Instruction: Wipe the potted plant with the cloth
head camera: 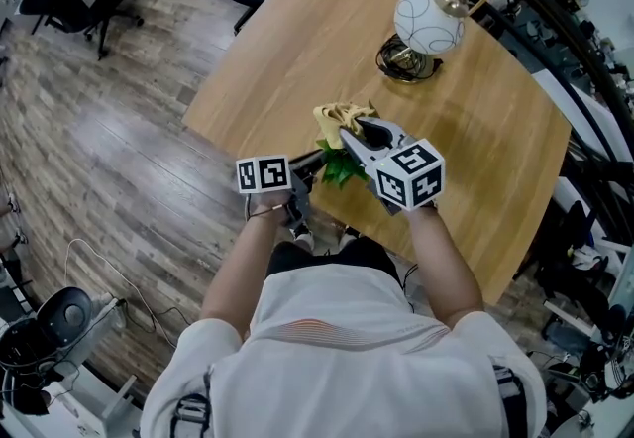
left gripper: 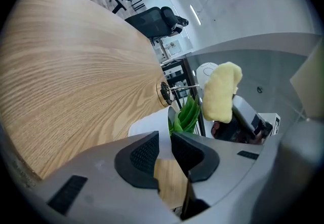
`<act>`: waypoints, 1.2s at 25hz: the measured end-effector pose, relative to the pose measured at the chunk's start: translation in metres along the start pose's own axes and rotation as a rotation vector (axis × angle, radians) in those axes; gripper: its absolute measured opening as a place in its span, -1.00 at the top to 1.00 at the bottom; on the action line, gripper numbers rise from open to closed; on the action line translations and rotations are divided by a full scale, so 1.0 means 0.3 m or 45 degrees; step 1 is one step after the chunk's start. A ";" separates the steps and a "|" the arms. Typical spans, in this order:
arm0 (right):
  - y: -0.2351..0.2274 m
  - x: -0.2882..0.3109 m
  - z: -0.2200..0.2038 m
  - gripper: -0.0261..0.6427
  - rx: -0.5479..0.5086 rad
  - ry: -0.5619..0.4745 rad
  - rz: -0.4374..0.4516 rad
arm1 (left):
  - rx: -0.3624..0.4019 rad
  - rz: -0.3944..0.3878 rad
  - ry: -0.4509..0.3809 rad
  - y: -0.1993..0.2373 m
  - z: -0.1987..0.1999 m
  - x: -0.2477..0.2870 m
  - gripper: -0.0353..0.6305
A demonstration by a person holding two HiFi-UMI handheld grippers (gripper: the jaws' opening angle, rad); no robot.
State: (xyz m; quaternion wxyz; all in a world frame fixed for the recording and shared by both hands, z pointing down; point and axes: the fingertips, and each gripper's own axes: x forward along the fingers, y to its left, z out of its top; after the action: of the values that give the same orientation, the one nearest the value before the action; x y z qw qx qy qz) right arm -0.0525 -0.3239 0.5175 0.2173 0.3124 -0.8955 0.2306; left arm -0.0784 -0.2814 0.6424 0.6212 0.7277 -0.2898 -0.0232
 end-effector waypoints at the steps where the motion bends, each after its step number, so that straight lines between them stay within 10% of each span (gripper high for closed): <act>1: -0.014 0.022 -0.022 0.51 -0.009 0.039 -0.022 | -0.004 0.002 -0.004 0.000 0.000 0.000 0.66; 12: -0.370 -0.150 -0.066 0.51 0.059 0.001 -0.426 | -0.017 0.020 -0.027 0.000 -0.004 -0.007 0.67; 20: -0.114 -0.091 -0.014 0.51 0.120 -0.104 -0.079 | -0.009 0.029 -0.037 -0.003 0.000 -0.007 0.67; 30: -0.388 -0.188 -0.130 0.50 -0.076 0.048 -0.554 | -0.005 0.041 -0.061 0.003 -0.003 -0.006 0.67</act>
State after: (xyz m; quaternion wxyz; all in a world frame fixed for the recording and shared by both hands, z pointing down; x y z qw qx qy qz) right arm 0.0739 -0.3577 0.5509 0.2879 0.4874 -0.8092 0.1575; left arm -0.0799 -0.2798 0.6427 0.6158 0.7210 -0.3163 -0.0311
